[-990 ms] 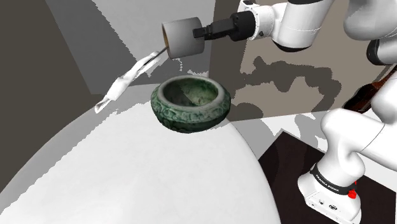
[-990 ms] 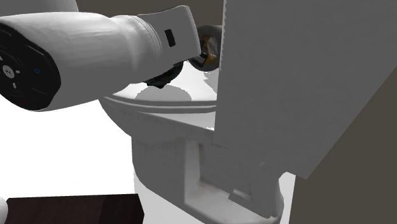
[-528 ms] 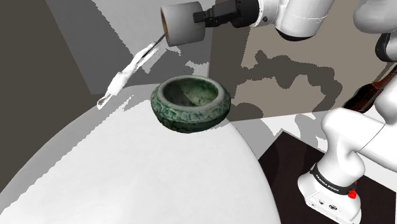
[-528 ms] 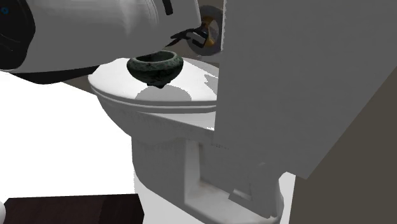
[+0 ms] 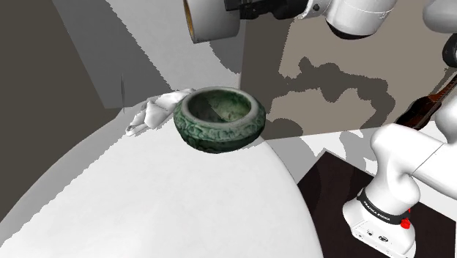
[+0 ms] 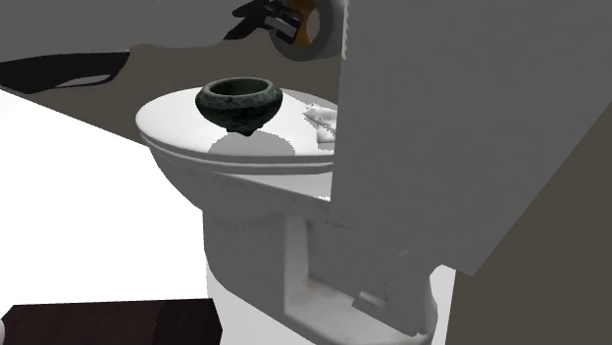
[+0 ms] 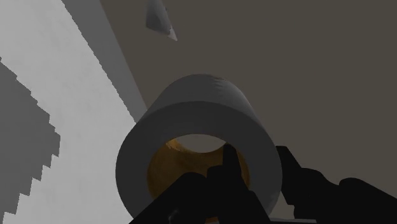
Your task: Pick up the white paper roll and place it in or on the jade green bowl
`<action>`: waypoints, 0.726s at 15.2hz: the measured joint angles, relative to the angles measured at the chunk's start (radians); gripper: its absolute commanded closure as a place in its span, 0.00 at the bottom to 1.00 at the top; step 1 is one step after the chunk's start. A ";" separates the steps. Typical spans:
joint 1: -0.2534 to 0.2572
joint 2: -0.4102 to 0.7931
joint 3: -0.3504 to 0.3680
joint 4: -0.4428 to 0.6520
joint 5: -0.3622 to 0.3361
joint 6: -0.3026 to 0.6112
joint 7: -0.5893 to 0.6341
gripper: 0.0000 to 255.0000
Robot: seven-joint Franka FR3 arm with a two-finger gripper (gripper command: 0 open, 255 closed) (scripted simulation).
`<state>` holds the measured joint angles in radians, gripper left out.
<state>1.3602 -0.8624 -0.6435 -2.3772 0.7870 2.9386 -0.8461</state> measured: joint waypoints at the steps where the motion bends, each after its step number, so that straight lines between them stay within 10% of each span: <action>1: -0.003 -0.003 0.026 -0.018 0.008 0.022 0.010 1.00; 11: -0.049 0.012 0.346 -0.142 0.092 0.216 0.174 1.00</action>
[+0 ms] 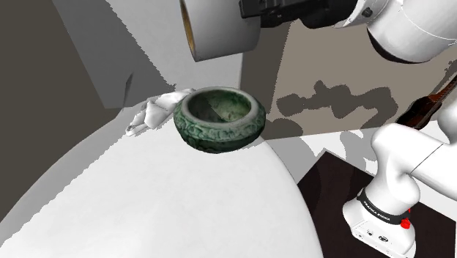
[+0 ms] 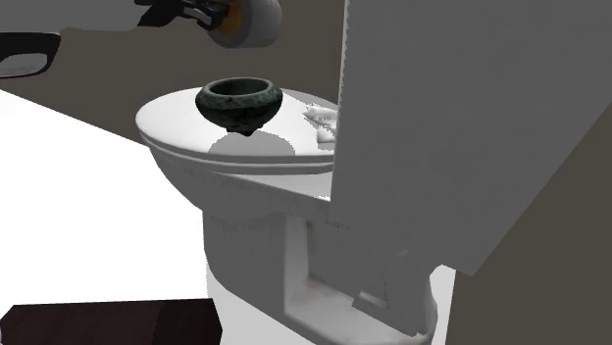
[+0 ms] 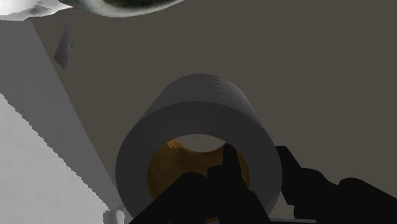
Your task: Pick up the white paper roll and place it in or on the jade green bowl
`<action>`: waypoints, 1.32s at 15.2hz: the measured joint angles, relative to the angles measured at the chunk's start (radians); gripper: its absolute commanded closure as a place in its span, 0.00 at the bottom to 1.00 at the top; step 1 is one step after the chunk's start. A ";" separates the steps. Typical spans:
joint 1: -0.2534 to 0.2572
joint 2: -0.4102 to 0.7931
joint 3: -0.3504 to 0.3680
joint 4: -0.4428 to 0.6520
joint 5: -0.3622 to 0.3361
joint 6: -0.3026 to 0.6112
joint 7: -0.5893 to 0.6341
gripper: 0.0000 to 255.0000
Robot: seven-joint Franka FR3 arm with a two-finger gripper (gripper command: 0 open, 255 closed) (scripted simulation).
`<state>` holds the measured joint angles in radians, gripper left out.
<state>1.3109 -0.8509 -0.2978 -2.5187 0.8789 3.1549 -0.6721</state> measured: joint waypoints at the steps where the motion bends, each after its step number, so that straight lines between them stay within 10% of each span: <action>1: 0.000 0.007 0.027 -0.005 0.008 0.018 0.015 1.00; 4: 0.024 0.013 0.071 -0.034 0.030 0.079 0.034 1.00; 16: 0.332 -0.056 -0.138 -0.177 -0.032 0.339 -0.034 1.00; 20: 0.358 -0.064 -0.160 -0.189 -0.048 0.361 -0.035 1.00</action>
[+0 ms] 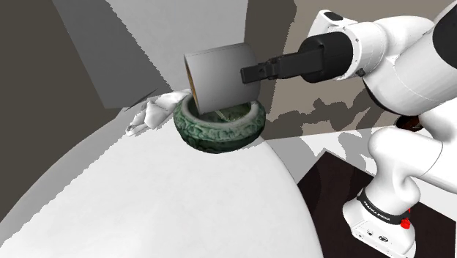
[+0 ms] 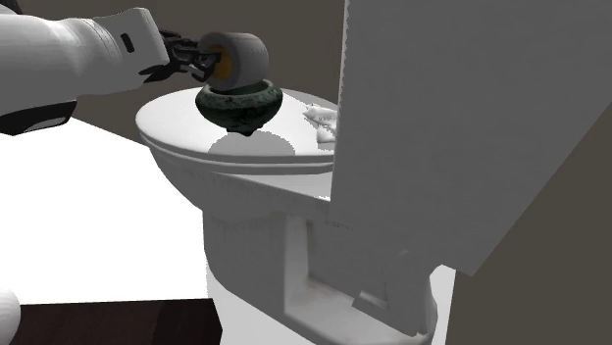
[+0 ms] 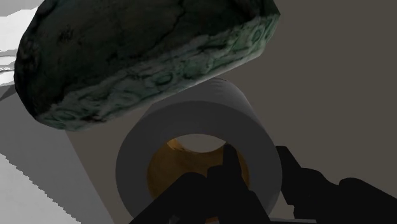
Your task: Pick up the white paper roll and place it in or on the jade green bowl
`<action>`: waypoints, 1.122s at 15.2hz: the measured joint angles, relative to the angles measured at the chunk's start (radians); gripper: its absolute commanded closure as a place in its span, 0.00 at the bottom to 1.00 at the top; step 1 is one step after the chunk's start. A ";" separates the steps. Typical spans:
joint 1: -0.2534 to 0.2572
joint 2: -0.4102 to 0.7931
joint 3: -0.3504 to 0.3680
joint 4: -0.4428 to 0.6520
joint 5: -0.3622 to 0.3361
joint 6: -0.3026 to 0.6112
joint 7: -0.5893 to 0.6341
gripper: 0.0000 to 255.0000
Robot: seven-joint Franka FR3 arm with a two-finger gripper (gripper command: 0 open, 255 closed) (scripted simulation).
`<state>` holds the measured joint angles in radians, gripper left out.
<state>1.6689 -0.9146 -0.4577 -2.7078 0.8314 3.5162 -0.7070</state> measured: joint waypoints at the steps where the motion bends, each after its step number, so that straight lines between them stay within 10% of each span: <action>1: 0.001 0.000 -0.001 0.000 -0.001 0.001 0.000 1.00; 3: 0.002 -0.001 -0.001 0.000 -0.001 0.002 0.000 1.00; 4: 0.002 -0.001 -0.002 -0.001 -0.002 0.002 0.000 0.00; 10: 0.002 -0.001 -0.002 0.000 -0.002 0.002 0.000 0.00; 17: -0.256 -0.125 0.185 -0.084 0.106 -0.165 -0.010 0.00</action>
<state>1.4133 -1.0400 -0.2727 -2.7918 0.9373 3.3511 -0.7169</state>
